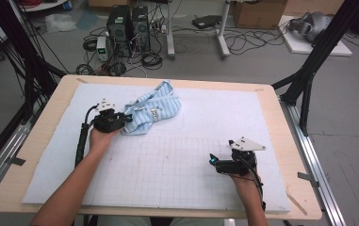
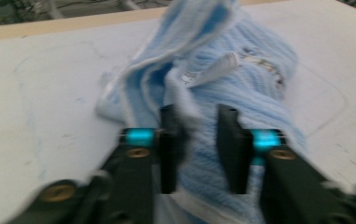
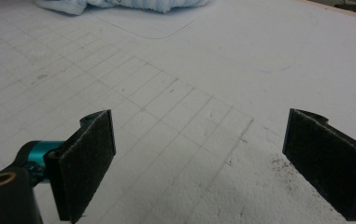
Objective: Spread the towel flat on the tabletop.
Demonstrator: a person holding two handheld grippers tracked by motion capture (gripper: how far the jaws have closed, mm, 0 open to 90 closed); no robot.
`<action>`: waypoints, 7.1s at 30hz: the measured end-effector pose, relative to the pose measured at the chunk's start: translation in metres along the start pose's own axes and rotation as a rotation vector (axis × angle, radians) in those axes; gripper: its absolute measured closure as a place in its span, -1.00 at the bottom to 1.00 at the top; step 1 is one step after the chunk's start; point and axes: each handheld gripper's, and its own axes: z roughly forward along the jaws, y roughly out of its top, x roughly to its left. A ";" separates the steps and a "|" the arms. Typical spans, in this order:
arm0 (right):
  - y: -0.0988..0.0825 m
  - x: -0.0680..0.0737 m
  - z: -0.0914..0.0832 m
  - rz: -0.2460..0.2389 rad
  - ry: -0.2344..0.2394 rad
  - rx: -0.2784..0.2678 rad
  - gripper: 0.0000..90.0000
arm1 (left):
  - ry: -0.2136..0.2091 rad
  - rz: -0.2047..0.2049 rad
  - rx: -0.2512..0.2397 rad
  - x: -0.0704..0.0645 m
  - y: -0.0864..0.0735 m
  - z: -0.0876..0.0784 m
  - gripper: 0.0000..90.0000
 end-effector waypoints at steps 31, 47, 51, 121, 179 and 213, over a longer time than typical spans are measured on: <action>0.019 0.004 0.009 -0.007 -0.025 -0.031 -0.81 | -0.357 0.054 -0.050 -0.061 -0.033 -0.060 -0.07; 0.069 0.020 0.134 0.030 0.057 0.118 -0.42 | -0.150 -0.032 -0.131 -0.021 -0.025 -0.066 -0.25; 0.072 0.025 0.149 -0.009 0.064 0.196 -0.08 | -0.134 -0.041 -0.139 -0.016 -0.025 -0.068 -0.26; 0.049 0.079 0.056 -0.157 0.538 0.168 0.88 | -0.042 -0.102 -0.088 0.004 -0.033 -0.069 -0.20; 0.050 -0.017 0.048 0.009 -0.175 0.140 0.22 | -0.164 -0.097 -0.045 -0.028 -0.004 -0.025 -0.14; 0.069 -0.021 0.069 0.147 -0.066 0.027 0.19 | -0.372 0.072 0.072 -0.067 0.001 -0.015 0.89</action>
